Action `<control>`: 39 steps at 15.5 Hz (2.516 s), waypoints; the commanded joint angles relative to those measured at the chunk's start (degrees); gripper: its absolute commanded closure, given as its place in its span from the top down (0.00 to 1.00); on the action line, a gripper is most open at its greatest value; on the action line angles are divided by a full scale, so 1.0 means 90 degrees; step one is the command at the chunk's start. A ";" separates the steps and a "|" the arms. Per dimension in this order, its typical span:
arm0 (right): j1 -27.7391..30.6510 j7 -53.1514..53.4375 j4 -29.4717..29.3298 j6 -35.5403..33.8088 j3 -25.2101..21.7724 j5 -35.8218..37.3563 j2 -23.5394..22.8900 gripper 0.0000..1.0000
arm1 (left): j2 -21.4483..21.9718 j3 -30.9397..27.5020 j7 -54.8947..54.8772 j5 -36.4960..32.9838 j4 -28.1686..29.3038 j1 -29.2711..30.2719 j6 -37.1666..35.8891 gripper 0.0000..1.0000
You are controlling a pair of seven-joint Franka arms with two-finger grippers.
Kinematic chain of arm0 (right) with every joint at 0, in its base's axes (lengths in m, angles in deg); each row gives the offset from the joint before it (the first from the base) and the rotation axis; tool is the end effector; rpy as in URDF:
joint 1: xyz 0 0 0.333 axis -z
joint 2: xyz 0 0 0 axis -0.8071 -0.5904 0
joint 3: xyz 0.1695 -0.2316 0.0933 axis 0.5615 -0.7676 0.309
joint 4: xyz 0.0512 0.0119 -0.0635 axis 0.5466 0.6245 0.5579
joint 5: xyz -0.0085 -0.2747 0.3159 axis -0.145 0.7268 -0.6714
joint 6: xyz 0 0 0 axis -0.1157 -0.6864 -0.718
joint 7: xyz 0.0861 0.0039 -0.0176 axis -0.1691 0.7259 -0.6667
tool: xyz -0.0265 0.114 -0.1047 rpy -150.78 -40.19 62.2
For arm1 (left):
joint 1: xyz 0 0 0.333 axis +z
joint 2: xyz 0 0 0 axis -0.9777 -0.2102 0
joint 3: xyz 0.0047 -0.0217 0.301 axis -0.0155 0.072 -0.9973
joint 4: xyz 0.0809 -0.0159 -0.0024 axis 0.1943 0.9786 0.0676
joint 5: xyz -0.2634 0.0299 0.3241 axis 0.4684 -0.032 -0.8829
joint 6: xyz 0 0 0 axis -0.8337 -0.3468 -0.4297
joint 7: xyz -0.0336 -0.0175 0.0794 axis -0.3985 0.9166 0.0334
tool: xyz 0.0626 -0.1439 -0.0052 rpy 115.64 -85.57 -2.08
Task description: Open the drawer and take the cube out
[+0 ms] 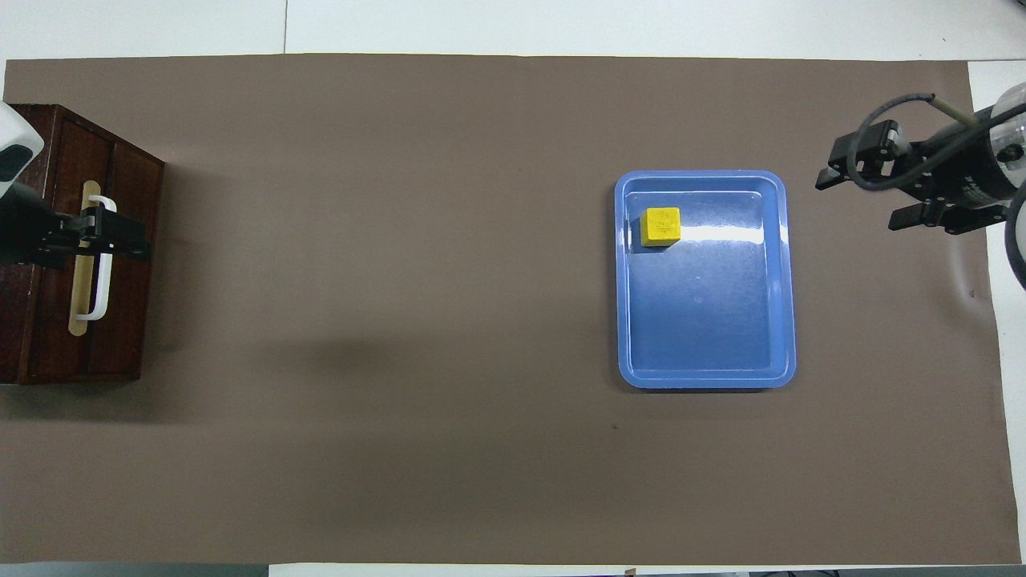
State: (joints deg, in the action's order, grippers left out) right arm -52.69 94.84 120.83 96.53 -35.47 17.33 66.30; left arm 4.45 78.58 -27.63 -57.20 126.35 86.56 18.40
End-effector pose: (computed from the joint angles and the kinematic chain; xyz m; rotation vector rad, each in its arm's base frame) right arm 0.6179 0.0171 0.5221 -2.9271 0.5362 0.0213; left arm 0.5786 -0.0344 0.5085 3.1299 -0.0352 -0.0694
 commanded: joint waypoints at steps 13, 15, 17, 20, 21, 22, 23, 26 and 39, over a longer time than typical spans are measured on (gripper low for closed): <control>0.0314 -0.2934 0.0399 -0.2103 0.0176 0.1366 0.0760 1.00 | 0.0101 0.0007 -0.0155 -0.0017 -0.0095 -0.0175 0.0197 1.00; 0.0315 -0.2856 0.0488 -0.1540 0.0127 0.1366 0.0780 1.00 | 0.0121 0.0007 -0.0087 -0.0017 -0.0076 -0.0175 0.0207 1.00; 0.0325 -0.2778 0.0459 -0.0991 0.0097 0.1327 0.0722 1.00 | 0.0140 -0.0002 -0.0028 -0.0017 -0.0056 -0.0175 0.0198 1.00; 0.0334 -0.2777 0.0439 -0.0980 0.0107 0.1307 0.0722 1.00 | 0.0140 -0.0012 -0.0018 -0.0017 -0.0066 -0.0107 0.0217 1.00; 0.0344 -0.2777 0.0439 -0.0999 0.0117 0.1308 0.0731 1.00 | 0.0140 -0.0012 -0.0028 -0.0017 -0.0066 -0.0107 0.0246 1.00; 0.0364 -0.2777 0.0449 -0.1009 0.0117 0.1298 0.0751 1.00 | 0.0121 -0.0051 -0.0028 -0.0017 -0.0066 -0.0184 0.0266 1.00; 0.0354 -0.2768 0.0478 -0.1009 0.0117 0.1298 0.0761 1.00 | 0.0140 -0.0090 -0.0008 -0.0026 -0.0056 -0.0310 0.0237 1.00; 0.0334 -0.2768 0.0468 -0.1019 0.0117 0.1298 0.0770 1.00 | 0.0140 -0.0159 -0.0008 -0.0026 -0.0076 -0.0292 0.0178 1.00; 0.0295 -0.2768 0.0449 -0.1009 0.0117 0.1298 0.0770 1.00 | 0.0140 -0.0979 -0.0057 0.0022 -0.0115 -0.1152 0.0071 1.00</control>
State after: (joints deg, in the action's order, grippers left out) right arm -50.46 69.05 123.53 86.75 -34.86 28.82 72.02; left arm 5.18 70.80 -28.32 -57.17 125.46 77.33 20.01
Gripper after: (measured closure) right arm 0.000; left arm 0.000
